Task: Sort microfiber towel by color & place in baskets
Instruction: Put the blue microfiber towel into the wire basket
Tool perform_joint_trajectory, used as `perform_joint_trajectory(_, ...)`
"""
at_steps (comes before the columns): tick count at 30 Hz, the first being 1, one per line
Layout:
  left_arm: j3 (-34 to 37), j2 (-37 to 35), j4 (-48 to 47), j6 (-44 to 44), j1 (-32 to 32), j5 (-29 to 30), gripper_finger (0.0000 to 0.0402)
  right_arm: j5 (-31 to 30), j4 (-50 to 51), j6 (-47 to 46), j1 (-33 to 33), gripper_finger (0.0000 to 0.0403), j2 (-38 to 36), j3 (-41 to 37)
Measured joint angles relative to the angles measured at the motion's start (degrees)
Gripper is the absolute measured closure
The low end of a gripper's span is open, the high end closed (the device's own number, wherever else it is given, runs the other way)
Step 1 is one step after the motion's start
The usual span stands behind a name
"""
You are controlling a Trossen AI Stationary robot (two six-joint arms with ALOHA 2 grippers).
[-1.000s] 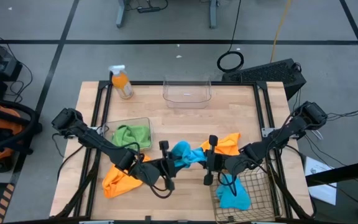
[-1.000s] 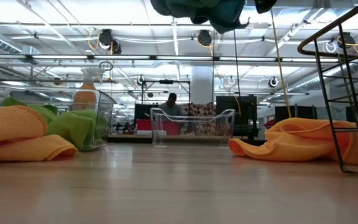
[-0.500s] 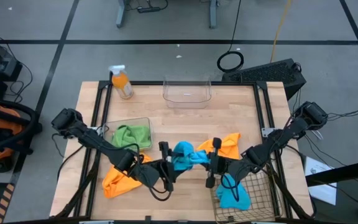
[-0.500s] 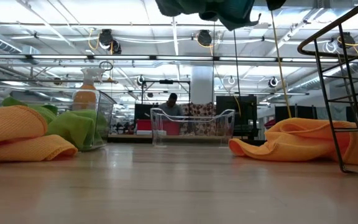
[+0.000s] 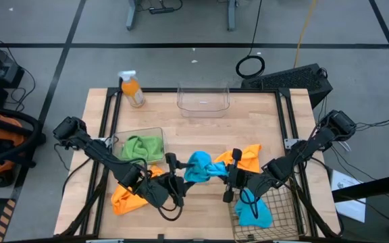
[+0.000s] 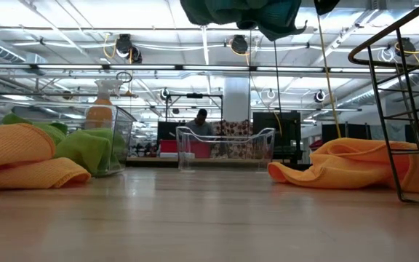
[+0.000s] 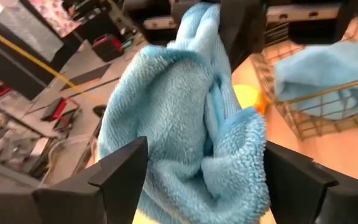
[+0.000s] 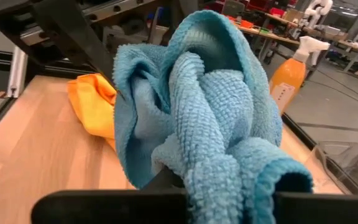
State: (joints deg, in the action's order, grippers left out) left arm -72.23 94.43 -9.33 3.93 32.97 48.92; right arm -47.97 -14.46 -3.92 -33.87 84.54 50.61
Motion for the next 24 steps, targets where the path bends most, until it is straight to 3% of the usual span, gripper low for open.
perform_joint_trajectory(14, 0.0, 0.0, -9.6, -5.1, 0.6, 8.2, 0.0116, -1.9, 1.2, 0.0, 0.2, 0.0394, 0.0, 0.0)
perform_joint_trajectory(24, 0.0, -0.8, -10.9, -5.1, 3.4, 9.2, 0.0116, -2.1, 3.2, -0.6, 0.6, 0.0394, 0.0, 0.0)
